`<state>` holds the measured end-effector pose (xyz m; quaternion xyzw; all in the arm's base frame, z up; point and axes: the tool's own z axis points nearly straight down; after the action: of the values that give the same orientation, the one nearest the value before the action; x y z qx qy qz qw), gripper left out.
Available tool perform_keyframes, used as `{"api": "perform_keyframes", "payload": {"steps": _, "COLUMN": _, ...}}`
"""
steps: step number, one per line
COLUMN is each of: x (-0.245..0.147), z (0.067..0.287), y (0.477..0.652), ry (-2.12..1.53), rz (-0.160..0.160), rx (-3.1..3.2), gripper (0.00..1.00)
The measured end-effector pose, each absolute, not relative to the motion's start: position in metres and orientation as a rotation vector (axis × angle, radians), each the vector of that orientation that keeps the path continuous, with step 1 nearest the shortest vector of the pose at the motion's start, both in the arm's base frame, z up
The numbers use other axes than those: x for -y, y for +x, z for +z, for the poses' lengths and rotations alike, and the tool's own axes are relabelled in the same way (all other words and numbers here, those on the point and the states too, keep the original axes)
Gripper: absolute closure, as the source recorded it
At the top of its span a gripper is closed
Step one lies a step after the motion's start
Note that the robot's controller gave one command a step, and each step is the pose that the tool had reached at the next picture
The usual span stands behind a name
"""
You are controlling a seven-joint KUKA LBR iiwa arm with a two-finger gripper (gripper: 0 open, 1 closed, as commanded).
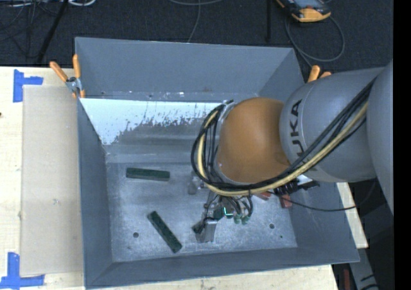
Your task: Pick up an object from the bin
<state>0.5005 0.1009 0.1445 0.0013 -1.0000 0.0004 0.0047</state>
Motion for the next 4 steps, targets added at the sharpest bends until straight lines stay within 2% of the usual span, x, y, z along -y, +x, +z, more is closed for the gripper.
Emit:
{"api": "perform_keyframes", "payload": {"steps": 1, "x": -0.065, "z": 0.067, "y": 0.509, "ry": 0.510, "rz": 0.001, "rx": 3.093, "gripper": 0.00}}
{"api": "perform_keyframes", "payload": {"steps": 2, "x": -0.049, "z": 0.101, "y": 0.514, "ry": 0.496, "rz": 0.001, "rx": 3.104, "gripper": 0.00}}
{"api": "perform_keyframes", "payload": {"steps": 3, "x": -0.062, "z": 0.106, "y": 0.515, "ry": 0.833, "rz": -0.001, "rx": 3.029, "gripper": 0.00}}
{"api": "perform_keyframes", "payload": {"steps": 4, "x": -0.056, "z": 0.068, "y": 0.518, "ry": 1.086, "rz": -0.002, "rx": 2.943, "gripper": 0.00}}
